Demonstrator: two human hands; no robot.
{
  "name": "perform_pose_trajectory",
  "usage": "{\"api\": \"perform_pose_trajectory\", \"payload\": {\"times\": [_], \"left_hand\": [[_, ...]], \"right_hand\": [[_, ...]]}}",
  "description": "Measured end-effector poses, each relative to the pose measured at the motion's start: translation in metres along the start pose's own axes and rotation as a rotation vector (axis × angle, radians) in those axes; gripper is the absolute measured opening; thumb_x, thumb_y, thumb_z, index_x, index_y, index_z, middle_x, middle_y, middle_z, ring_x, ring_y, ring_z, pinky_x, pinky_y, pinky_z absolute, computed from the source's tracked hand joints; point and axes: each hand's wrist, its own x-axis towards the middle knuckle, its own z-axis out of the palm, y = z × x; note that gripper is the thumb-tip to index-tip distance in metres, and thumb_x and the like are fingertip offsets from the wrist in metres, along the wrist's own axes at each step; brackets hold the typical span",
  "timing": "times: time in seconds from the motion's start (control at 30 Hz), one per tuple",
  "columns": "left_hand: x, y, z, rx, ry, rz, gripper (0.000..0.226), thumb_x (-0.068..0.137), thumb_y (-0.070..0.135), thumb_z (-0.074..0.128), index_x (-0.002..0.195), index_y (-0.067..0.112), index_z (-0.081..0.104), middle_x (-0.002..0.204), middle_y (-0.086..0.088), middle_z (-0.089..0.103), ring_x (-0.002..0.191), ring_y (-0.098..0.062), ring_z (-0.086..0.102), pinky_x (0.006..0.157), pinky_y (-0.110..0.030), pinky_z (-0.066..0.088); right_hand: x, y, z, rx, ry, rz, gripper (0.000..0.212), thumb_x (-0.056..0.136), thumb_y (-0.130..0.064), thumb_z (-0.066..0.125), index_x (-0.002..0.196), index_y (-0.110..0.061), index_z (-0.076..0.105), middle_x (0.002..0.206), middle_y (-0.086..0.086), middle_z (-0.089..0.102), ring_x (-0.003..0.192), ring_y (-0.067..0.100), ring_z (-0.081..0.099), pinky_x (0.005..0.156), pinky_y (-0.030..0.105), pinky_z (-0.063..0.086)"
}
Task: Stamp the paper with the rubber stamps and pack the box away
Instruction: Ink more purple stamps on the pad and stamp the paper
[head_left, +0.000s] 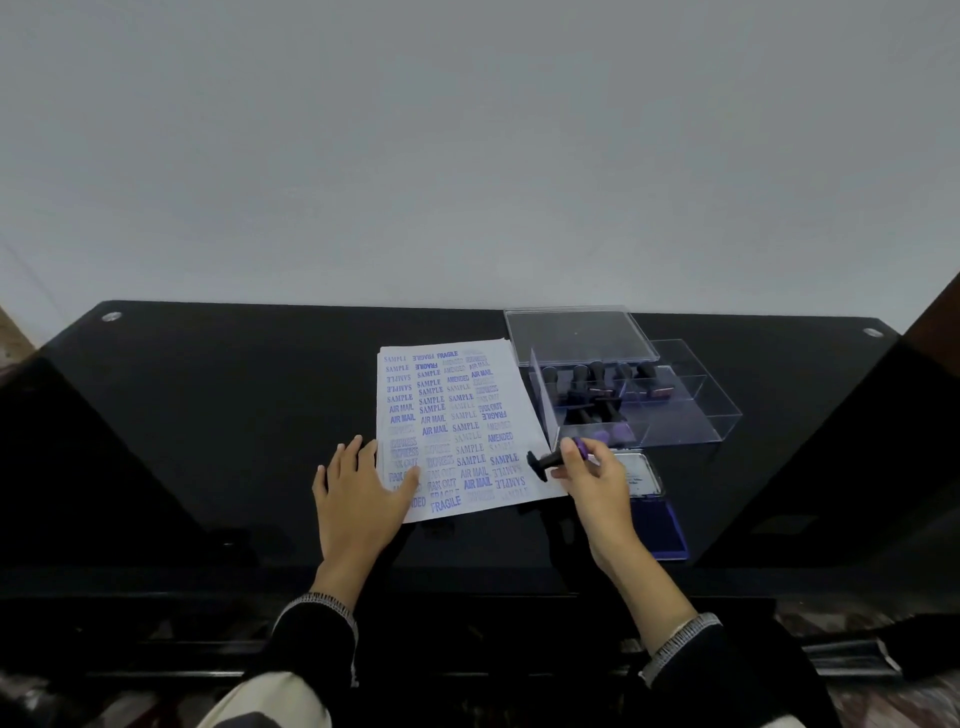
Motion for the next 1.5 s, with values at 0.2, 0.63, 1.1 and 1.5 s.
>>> {"api": "perform_pose_trajectory", "payload": {"times": [0.2,0.63,1.1,1.5], "left_hand": [[0.0,0.0,0.001,-0.005,-0.004,-0.001,0.074,0.087,0.063,0.048,0.144,0.016,0.039,0.155,-0.003,0.03,0.146,-0.019,0.017,0.119,-0.043,0.008],[0.001,0.001,-0.001,-0.024,-0.03,-0.011,0.072,0.087,0.063,0.049,0.144,0.02,0.04,0.155,-0.002,0.03,0.146,-0.019,0.017,0.119,-0.042,0.008],[0.031,0.041,-0.021,-0.245,-0.2,-0.366,0.029,0.095,0.033,0.051,0.102,0.005,0.053,0.109,-0.011,0.056,0.086,-0.027,0.058,0.065,-0.035,0.044],[0.024,0.036,-0.024,-0.198,-0.269,-0.307,0.021,0.099,0.021,0.043,0.115,0.008,0.049,0.112,-0.008,0.059,0.088,-0.024,0.059,0.066,-0.036,0.045]], "right_hand": [[0.005,0.001,-0.001,0.199,0.065,0.104,0.012,0.095,-0.026,0.054,0.098,-0.014,0.058,0.089,0.002,0.062,0.078,0.014,0.063,0.098,0.042,0.049],[-0.001,0.001,0.008,-0.205,-0.155,-0.238,0.012,0.098,-0.033,0.045,0.107,-0.025,0.048,0.092,-0.002,0.056,0.078,0.009,0.05,0.071,0.02,0.04],[0.01,-0.002,0.016,-0.387,-0.25,-0.281,0.012,0.098,-0.042,0.04,0.109,-0.04,0.041,0.108,0.002,0.052,0.1,0.016,0.05,0.083,0.026,0.038],[-0.001,-0.015,0.007,-0.344,-0.183,-0.273,0.009,0.097,-0.03,0.05,0.102,-0.023,0.05,0.085,-0.003,0.056,0.07,0.008,0.048,0.06,0.012,0.04]]}}
